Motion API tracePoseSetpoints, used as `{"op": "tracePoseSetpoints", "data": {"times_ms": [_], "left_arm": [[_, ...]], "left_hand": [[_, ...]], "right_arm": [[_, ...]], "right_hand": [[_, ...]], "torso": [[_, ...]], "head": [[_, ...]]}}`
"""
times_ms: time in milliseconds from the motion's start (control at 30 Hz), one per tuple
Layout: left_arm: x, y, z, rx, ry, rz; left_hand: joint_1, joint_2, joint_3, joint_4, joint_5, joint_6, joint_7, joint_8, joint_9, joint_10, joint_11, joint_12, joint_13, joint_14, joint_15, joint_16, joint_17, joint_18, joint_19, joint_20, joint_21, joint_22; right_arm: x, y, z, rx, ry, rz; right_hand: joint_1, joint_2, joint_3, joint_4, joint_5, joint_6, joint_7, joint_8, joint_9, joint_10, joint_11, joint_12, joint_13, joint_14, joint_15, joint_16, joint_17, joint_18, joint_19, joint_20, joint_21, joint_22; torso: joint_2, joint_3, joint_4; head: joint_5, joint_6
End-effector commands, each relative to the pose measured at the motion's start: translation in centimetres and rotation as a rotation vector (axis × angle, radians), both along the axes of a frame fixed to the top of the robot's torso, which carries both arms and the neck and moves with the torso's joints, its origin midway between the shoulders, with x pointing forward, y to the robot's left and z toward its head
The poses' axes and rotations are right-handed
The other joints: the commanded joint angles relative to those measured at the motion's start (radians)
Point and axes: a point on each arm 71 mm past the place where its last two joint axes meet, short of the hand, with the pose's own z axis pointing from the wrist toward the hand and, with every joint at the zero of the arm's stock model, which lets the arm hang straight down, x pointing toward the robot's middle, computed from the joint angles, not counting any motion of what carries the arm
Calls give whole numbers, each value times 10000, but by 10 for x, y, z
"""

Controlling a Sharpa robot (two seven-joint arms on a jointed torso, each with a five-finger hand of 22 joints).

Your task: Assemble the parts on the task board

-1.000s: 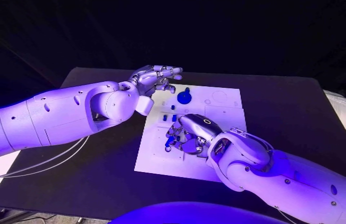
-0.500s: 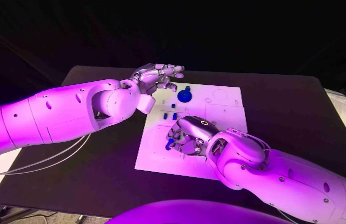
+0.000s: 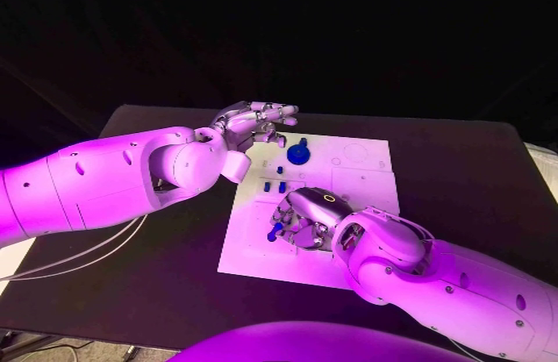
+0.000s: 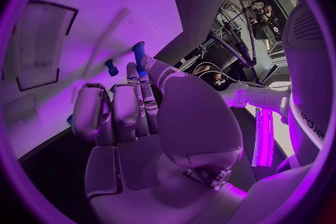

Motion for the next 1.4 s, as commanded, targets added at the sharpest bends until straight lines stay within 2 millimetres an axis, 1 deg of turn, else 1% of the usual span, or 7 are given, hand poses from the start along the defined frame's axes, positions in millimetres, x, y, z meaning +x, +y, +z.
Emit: {"op": "tracePoseSetpoints", "data": {"times_ms": [33, 700, 867, 1100, 1233, 1367, 1400], "left_arm": [[-1, -2, 1, -77, -53, -198], [0, -1, 0, -40, -4, -184], [1, 0, 0, -28, -18, -152], [2, -1, 0, -6, -35, -130], [2, -1, 0, 66, -96, -174], [2, 0, 0, 105, -141, -200], [2, 0, 0, 112, -145, -202]], "left_hand": [[107, -25, -78, -4, -33, -71, -26, 36, -13, -59, 10, 50, 17, -17, 52, 4, -10, 112, 69, 13, -51, -16], [104, -24, -91, -1, -33, -72, -24, 39, -14, -66, 13, 56, 19, -26, 54, -3, -26, 112, 68, 14, -56, -18], [99, -22, -100, 4, -34, -72, -22, 42, -14, -70, 15, 61, 20, -28, 55, -3, -29, 111, 68, 15, -59, -19], [99, -22, -100, 4, -34, -72, -22, 42, -14, -70, 15, 61, 20, -28, 55, -3, -29, 111, 68, 15, -59, -19], [100, -21, -103, 4, -34, -72, -22, 44, -14, -70, 15, 64, 20, -31, 56, -5, -34, 111, 68, 15, -61, -20], [120, 0, -105, 0, -30, -65, -25, 55, -12, -71, 10, 79, 24, -39, 56, -8, -46, 112, 68, 16, -68, -23], [120, 0, -105, 0, -30, -65, -25, 55, -12, -71, 10, 79, 24, -39, 56, -8, -46, 112, 68, 16, -68, -23]], "right_arm": [[0, 1, -1, -400, -172, 59], [-6, 9, -9, -466, -142, 363], [-4, 6, -8, -115, -287, 113], [-6, -9, 3, 704, -559, -134], [-9, -27, 19, 1349, -576, -210], [-12, -55, 31, 1711, -78, -654], [-12, -64, 32, 1673, 141, -856]], "right_hand": [[50, 56, 70, 14, 35, 26, 61, 32, 18, -46, 14, -31, 14, 284, 44, 46, -11, -78, 0, 80, 36, -4], [-285, -277, -123, 71, 163, -398, 175, -282, -69, -587, 198, -472, -37, 127, 200, -302, -495, 34, -352, 206, -300, -493], [-537, -625, -760, 128, 379, -1441, 251, -480, -308, -1920, 454, -818, -25, -116, 412, -948, -1259, 289, -1099, 397, -1199, -1701], [-412, -611, -2026, 359, 528, -2202, 169, -458, -310, -3051, 669, -547, 25, -299, 580, -1231, -1630, 410, -1413, 574, -1776, -2397], [-239, -526, -2759, 708, 605, -2104, 227, -432, -271, -3069, 618, -32, 86, -266, 549, -1167, -1608, 402, -1323, 561, -1777, -2385], [-102, -195, -2897, 887, 836, -1500, 269, -261, -169, -1757, 276, 942, 284, 261, 276, 42, -220, 273, -832, 344, -1297, -1770], [-77, -129, -2873, 910, 874, -1413, 282, -248, -160, -1486, 246, 1079, 308, 134, 254, -309, -680, 236, -714, 315, -1163, -1590]], "torso": [[1, 0, -11], [-1, -7, -8], [-6, 1, -16], [1, 12, 20], [-29, -15, -3], [-49, -15, -44], [-56, -14, -66]], "head": [[-3, -5], [-31, 15], [-52, 31], [-107, 1], [-164, 92], [-282, 187], [-326, 223]]}}
